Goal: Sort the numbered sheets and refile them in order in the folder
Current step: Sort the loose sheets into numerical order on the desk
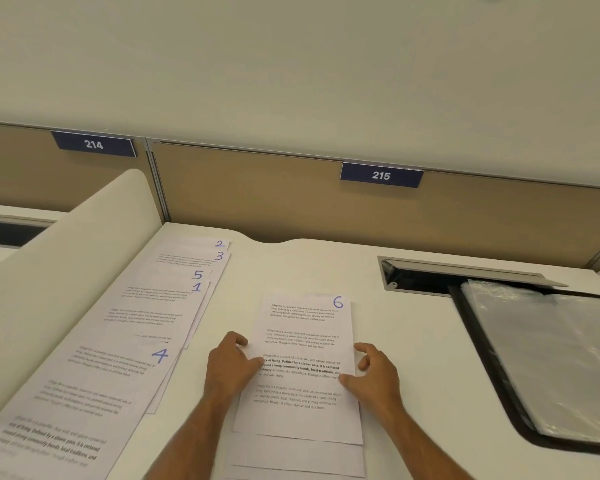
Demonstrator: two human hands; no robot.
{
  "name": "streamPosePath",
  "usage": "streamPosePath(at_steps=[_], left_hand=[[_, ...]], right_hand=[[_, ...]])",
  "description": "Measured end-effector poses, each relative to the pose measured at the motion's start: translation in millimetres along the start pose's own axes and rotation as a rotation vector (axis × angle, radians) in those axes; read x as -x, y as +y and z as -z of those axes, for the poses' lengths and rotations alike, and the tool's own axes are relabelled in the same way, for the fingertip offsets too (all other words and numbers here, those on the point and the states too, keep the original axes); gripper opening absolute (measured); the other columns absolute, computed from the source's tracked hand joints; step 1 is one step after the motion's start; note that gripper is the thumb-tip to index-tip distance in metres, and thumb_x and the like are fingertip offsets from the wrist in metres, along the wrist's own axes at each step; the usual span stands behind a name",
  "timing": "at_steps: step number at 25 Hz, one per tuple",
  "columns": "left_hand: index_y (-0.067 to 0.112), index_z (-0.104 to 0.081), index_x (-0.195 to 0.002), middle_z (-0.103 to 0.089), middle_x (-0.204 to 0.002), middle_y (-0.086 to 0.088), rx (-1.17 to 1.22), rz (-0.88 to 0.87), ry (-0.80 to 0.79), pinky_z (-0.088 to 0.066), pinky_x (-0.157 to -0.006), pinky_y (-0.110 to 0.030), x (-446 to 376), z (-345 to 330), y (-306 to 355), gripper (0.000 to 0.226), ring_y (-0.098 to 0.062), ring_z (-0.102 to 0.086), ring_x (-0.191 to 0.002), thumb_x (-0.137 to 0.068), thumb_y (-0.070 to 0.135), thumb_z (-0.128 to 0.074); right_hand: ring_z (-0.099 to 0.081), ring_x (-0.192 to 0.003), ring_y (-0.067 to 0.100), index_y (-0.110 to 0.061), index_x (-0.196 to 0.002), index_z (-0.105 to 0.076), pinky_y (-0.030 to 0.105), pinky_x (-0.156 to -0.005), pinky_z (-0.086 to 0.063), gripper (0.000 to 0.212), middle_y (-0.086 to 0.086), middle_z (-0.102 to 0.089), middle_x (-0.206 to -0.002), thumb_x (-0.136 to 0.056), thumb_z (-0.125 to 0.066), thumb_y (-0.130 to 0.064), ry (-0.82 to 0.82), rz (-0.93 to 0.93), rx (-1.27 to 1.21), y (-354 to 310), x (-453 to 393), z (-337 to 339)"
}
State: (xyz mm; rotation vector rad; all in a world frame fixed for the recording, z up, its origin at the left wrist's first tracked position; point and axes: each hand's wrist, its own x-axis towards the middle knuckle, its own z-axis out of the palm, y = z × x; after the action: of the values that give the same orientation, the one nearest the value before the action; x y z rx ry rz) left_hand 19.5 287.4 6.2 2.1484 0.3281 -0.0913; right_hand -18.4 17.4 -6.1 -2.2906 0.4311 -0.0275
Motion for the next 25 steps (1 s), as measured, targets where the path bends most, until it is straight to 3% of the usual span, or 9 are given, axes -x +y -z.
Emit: streamPosePath(at_steps=[7,12,17,20,22,24,25], left_hand=[[0.019,-0.059,-0.099,-0.065,-0.072,-0.001,0.023,-0.01,-0.002,-0.041,-0.06,-0.021,-3.9,-0.6,-4.8,0.037,-0.013,-0.062,-0.071,-0.073,0.024,-0.085],[0.022,-0.064,-0.096,-0.065,-0.072,0.001,0.052,-0.066,-0.013,-0.042,-0.064,-0.017,-7.5,9.4,-8.4,0.026,-0.01,-0.062,-0.071,-0.079,0.03,-0.082],[0.033,-0.059,-0.102,-0.063,-0.084,0.015,-0.281,-0.239,0.117,-0.047,-0.069,-0.025,-40.2,62.9,-26.7,0.023,-0.004,-0.059,-0.078,-0.087,0.046,-0.07],[0.024,-0.064,-0.115,-0.068,-0.104,0.01,-0.502,-0.402,0.215,-0.049,-0.081,-0.035,-74.9,99.9,-50.3,0.044,-0.016,-0.061,-0.099,-0.089,0.059,-0.058],[0.019,-0.066,-0.121,-0.069,-0.118,0.002,-0.685,-0.471,0.22,-0.052,-0.086,-0.042,-99.8,116.0,-67.8,0.072,-0.024,-0.064,-0.11,-0.088,0.075,-0.036],[0.017,-0.059,-0.137,-0.058,-0.142,-0.003,-0.796,-0.411,0.151,-0.047,-0.102,-0.05,-118.7,124.5,-77.1,0.09,-0.026,-0.055,-0.13,-0.088,0.082,-0.019],[0.019,-0.048,-0.147,-0.043,-0.154,-0.002,-0.808,-0.389,0.13,-0.037,-0.111,-0.052,-125.6,126.1,-80.1,0.094,-0.025,-0.042,-0.142,-0.087,0.085,-0.017]], right_hand=[[-0.057,-0.071,0.012,-0.027,-0.108,-0.07,0.028,-0.074,-0.05,0.042,-0.004,-0.057,-0.075,-0.069,-0.086,-0.026,-0.016,-0.033,-0.041,1.0,-6.3,-0.4],[-0.058,-0.064,0.014,-0.024,-0.095,-0.066,0.032,-0.069,-0.053,0.027,-0.002,-0.058,-0.066,-0.075,-0.084,-0.026,0.066,-0.028,-0.107,-13.9,-11.3,-4.8],[-0.06,-0.075,0.007,-0.029,-0.09,-0.066,0.029,-0.069,-0.053,0.018,-0.011,-0.061,-0.081,-0.08,-0.08,-0.03,0.112,0.194,-0.034,-67.0,-28.0,-32.2],[-0.06,-0.078,0.005,-0.031,-0.091,-0.065,0.028,-0.073,-0.053,0.01,-0.014,-0.063,-0.086,-0.085,-0.073,-0.033,0.029,0.273,-0.005,-110.5,-47.4,-61.7],[-0.059,-0.081,0.005,-0.029,-0.096,-0.066,0.025,-0.076,-0.051,0.009,-0.014,-0.063,-0.092,-0.088,-0.07,-0.034,-0.035,0.319,0.016,-140.9,-64.6,-84.0],[-0.058,-0.089,0.007,-0.025,-0.102,-0.067,0.024,-0.08,-0.05,0.014,-0.011,-0.063,-0.098,-0.091,-0.067,-0.034,-0.083,0.37,0.043,-171.6,-85.2,-108.9],[-0.058,-0.092,0.009,-0.023,-0.105,-0.067,0.024,-0.083,-0.05,0.017,-0.01,-0.064,-0.101,-0.092,-0.066,-0.034,-0.102,0.393,0.051,-186.1,-95.4,-120.5]])
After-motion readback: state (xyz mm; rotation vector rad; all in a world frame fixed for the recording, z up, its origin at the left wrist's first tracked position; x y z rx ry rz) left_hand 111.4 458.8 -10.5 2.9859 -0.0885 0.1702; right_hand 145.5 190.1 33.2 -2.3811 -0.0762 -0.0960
